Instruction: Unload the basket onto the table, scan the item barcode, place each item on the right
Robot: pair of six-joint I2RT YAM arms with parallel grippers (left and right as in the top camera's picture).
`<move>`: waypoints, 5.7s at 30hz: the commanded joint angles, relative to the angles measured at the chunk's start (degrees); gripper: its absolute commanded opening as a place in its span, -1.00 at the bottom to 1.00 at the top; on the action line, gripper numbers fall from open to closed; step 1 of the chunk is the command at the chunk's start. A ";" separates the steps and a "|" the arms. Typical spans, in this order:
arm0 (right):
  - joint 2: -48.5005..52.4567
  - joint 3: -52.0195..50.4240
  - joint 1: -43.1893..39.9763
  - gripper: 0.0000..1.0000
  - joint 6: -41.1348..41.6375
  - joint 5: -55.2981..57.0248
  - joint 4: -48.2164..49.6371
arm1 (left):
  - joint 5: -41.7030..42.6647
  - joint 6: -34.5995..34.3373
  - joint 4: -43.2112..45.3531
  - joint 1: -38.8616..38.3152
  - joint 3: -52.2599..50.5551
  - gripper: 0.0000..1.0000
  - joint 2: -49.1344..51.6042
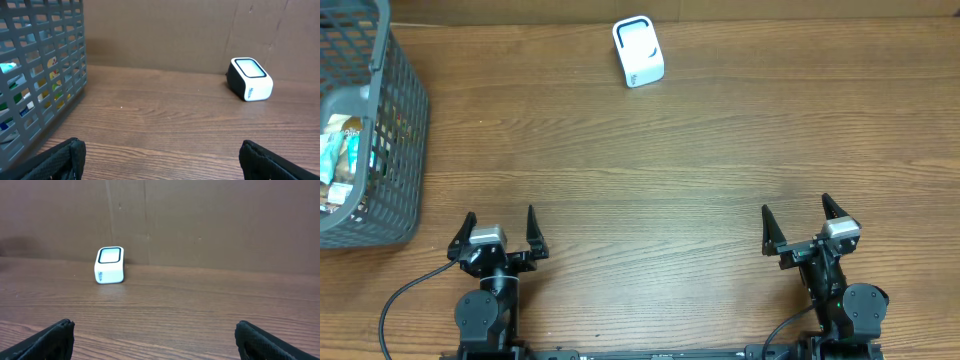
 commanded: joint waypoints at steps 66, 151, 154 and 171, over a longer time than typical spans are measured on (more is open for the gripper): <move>-0.50 -0.61 -0.13 1.00 -0.07 5.57 -0.13 | -0.31 1.09 0.04 -0.07 -0.22 0.99 -0.44; -0.50 -0.61 -0.13 1.00 -0.07 5.57 -0.13 | 25.68 4.66 -39.74 22.86 113.59 0.99 86.44; -0.50 -0.61 -0.13 1.00 -0.07 5.57 -0.13 | 35.82 -0.83 -39.65 32.20 113.66 0.99 87.38; -0.50 -0.61 -0.13 1.00 -0.07 5.57 -0.13 | 27.56 6.97 -53.94 46.69 113.61 0.99 93.85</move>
